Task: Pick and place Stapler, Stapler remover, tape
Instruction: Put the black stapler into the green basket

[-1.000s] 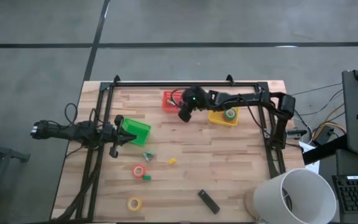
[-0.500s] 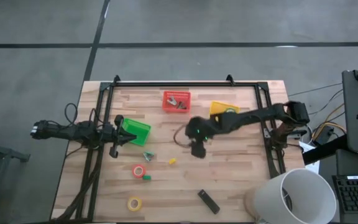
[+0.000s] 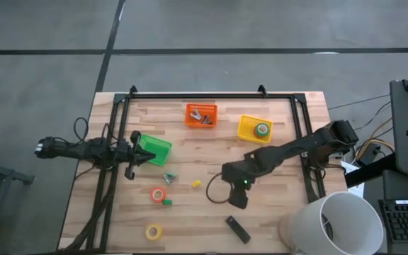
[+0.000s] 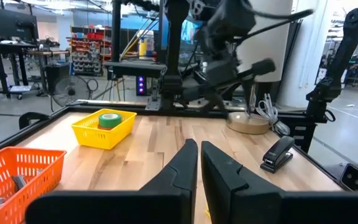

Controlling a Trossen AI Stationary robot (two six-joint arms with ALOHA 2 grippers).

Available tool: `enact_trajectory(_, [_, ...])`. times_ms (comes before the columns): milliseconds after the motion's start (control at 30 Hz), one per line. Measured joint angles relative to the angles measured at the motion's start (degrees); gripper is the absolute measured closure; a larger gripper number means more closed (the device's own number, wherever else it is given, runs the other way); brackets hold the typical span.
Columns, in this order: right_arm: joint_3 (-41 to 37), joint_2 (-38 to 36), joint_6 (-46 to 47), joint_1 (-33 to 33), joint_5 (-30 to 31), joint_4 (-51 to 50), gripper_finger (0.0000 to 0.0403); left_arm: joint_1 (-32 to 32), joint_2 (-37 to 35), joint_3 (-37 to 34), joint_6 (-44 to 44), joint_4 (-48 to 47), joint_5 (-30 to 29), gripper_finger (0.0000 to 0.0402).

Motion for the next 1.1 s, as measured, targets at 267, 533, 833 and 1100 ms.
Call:
enact_trajectory(267, [0.16, 0.10, 13.38, 2.75, -4.47, -0.01, 0.0213, 0.00, 0.00, 0.00, 0.00, 0.01, 0.01, 0.0376])
enact_trajectory(533, [0.21, 2.49, 21.47, 7.32, -5.21, 0.09, 0.0213, -0.01, 0.01, 0.00, 0.00, 0.03, 0.00, 0.0377])
enact_trajectory(833, [2.22, 6.25, 25.17, 9.71, -6.01, -0.06, 0.0213, -0.01, 0.00, 0.00, -0.01, -0.07, 0.01, 0.0378])
enact_trajectory(1100, [6.44, 10.12, 23.60, 10.66, -6.14, -0.14, 0.0213, -0.02, 0.02, 0.00, 0.00, -0.26, 0.02, 0.0378])
